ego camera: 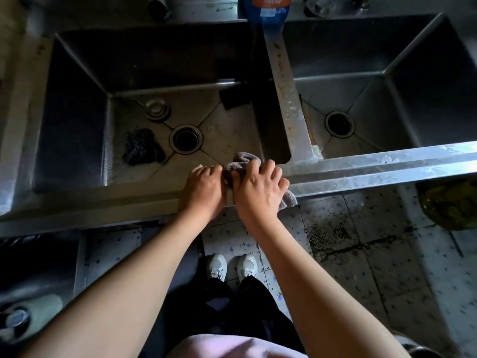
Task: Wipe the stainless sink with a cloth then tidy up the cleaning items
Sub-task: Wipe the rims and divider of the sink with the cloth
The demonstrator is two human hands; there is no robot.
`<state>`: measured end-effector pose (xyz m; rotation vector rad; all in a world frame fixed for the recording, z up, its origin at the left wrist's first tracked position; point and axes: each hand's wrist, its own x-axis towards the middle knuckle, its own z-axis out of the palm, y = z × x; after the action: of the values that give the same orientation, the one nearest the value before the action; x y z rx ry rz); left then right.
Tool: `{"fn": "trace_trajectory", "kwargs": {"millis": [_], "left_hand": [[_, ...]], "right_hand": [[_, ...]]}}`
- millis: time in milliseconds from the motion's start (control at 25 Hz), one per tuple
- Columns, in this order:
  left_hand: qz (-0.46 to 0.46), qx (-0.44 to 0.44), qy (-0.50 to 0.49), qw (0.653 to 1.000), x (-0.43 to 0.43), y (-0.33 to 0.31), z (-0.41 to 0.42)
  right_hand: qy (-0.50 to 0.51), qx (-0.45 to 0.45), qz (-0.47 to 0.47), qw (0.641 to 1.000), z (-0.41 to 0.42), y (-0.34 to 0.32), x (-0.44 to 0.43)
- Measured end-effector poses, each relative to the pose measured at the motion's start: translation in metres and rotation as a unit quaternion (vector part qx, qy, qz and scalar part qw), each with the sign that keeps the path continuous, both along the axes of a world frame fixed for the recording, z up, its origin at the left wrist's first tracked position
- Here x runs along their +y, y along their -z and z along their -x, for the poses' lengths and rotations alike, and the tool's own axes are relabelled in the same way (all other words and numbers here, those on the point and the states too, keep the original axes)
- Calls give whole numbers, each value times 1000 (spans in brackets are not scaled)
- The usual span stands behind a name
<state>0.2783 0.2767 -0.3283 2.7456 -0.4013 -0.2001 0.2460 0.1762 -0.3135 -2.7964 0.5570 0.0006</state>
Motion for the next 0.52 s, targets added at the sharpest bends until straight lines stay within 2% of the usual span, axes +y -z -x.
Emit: {"fn": "trace_trajectory", "kwargs": {"millis": [120, 320, 520], "left_hand": [[11, -5, 3, 1000, 0, 1, 0], [45, 13, -7, 999, 5, 0, -1], [45, 59, 38, 997, 9, -1, -7]], "right_hand": [[-4, 7, 23, 1000, 0, 1, -22], [53, 22, 62, 996, 2, 2, -73], [87, 32, 49, 994, 1, -3, -59]]}}
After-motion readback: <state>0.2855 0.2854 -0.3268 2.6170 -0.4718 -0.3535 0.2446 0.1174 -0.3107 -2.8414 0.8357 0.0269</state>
